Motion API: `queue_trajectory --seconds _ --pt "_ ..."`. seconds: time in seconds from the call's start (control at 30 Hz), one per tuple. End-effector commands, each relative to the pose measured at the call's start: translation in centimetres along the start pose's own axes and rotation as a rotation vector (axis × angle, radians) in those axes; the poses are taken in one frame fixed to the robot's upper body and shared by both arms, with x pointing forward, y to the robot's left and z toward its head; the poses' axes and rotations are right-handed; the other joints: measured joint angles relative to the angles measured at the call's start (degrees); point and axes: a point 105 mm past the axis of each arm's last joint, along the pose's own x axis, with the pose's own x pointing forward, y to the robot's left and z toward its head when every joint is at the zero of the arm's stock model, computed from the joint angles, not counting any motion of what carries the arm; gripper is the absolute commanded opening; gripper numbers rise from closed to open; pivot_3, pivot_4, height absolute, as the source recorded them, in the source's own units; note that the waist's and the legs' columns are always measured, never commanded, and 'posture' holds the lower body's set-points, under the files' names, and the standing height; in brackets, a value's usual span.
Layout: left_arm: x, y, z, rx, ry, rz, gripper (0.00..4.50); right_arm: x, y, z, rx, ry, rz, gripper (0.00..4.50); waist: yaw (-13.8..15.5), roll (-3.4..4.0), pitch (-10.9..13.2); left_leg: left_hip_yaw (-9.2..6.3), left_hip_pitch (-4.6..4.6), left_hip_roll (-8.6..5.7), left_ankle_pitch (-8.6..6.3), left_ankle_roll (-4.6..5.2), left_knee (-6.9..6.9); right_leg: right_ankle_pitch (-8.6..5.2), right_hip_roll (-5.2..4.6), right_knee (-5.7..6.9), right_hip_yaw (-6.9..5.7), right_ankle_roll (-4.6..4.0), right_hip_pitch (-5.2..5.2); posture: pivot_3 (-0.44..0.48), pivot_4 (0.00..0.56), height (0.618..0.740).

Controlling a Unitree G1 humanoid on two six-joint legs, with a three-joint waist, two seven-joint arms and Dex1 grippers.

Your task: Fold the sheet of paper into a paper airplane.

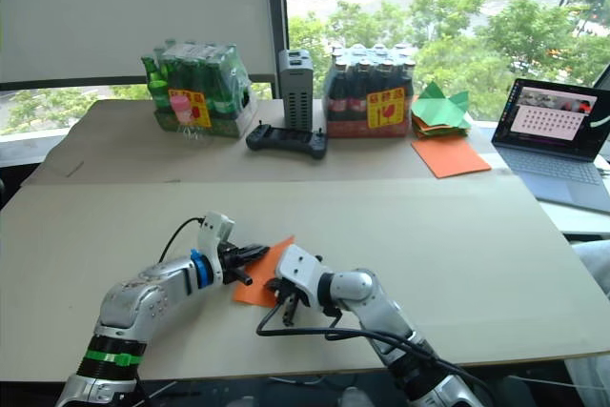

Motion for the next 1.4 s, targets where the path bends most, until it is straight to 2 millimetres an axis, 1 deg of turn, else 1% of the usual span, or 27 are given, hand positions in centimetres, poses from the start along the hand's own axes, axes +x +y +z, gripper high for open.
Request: queue_trajectory --seconds 0.03,0.1,0.37,0.77,1.1,1.4 --pt "-0.6 -0.7 3.0 0.022 -0.098 -0.025 0.04 -0.1 0.3 -1.3 0.018 0.051 0.003 0.0 0.0 0.0 0.0 0.0 0.0 0.0 0.0 0.0 0.0 0.0 0.0 0.0 0.0 0.0 0.0 0.0 0.15 0.74" --pt "-0.7 -0.8 2.8 0.033 -0.081 -0.031 0.04 -0.1 0.3 -1.2 0.018 0.05 0.003 0.0 0.0 0.0 0.0 0.0 0.0 -0.01 0.0 0.0 0.0 0.0 0.0 0.0 0.0 0.0 0.0 0.0 0.15 0.74" --pt "-1.1 -0.3 0.1 0.063 0.034 -0.016 0.04 0.0 0.3 -1.2 0.017 0.047 0.003 0.0 0.0 0.0 0.0 0.0 0.0 0.0 0.0 0.0 0.0 0.0 0.0 -0.02 0.0 0.0 0.0 0.0 0.15 0.74" --pt "-1.0 0.5 -1.6 0.103 0.12 -0.001 0.04 0.1 0.3 -1.0 0.02 0.041 -0.001 0.0 0.0 0.0 0.0 0.0 0.0 0.0 0.0 0.0 0.0 0.0 0.01 -0.01 0.0 0.0 0.0 0.0 0.15 0.74" --pt "0.2 0.8 -1.6 0.129 0.136 -0.01 0.04 0.2 0.3 -1.0 0.023 0.039 -0.005 0.0 -0.1 0.0 0.0 0.01 0.01 0.0 0.0 0.0 0.0 0.0 0.01 0.0 0.0 0.0 0.01 0.0 0.15 0.74" --pt "1.2 0.1 -1.1 0.158 0.129 -0.059 0.04 0.2 0.2 -0.9 0.02 0.038 -0.011 0.0 0.0 0.0 0.0 0.01 0.02 -0.01 0.0 0.0 0.0 0.0 0.0 0.0 0.0 0.0 0.01 0.0 0.15 0.74"
